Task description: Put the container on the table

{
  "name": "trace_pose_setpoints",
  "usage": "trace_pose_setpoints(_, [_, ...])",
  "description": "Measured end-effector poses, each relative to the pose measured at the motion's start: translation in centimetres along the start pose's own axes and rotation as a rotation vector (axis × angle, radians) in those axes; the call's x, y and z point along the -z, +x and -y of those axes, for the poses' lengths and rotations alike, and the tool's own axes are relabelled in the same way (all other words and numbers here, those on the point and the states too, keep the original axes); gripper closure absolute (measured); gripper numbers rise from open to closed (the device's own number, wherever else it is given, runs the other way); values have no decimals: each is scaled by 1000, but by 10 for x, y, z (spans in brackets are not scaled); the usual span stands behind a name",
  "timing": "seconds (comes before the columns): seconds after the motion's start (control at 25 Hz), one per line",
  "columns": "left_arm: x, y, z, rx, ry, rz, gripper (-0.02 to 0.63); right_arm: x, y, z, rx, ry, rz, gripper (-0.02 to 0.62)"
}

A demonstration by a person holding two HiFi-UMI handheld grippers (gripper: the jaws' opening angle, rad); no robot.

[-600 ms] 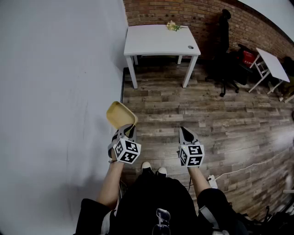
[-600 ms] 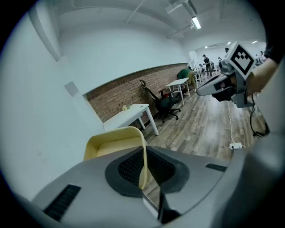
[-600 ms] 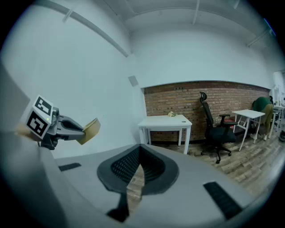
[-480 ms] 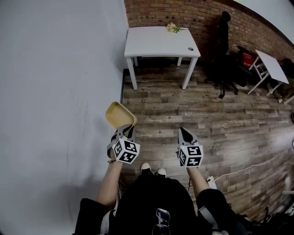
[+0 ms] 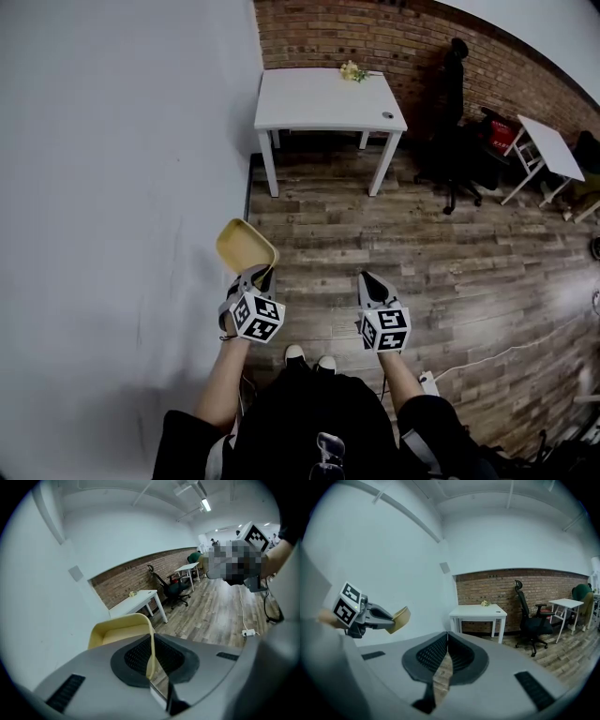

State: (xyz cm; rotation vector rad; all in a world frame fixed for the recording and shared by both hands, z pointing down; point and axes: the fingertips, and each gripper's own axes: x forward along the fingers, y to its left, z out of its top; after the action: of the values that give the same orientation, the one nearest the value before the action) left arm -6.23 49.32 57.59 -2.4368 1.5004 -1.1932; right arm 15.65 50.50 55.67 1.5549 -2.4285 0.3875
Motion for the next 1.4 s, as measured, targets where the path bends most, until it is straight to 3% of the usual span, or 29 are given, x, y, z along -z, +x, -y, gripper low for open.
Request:
trace_pose_setpoints(0.44, [-6, 19, -14, 40, 24, 15, 577, -3, 26, -10, -21, 38, -27, 572])
trace_pose_setpoints(1.0, [10, 44, -53, 91, 62, 30, 577, -24, 66, -24, 38, 65, 1, 572])
trace_pose_setpoints(1.4, [8, 64, -67, 110, 71, 33, 577, -29, 85, -29, 34, 56, -6, 572])
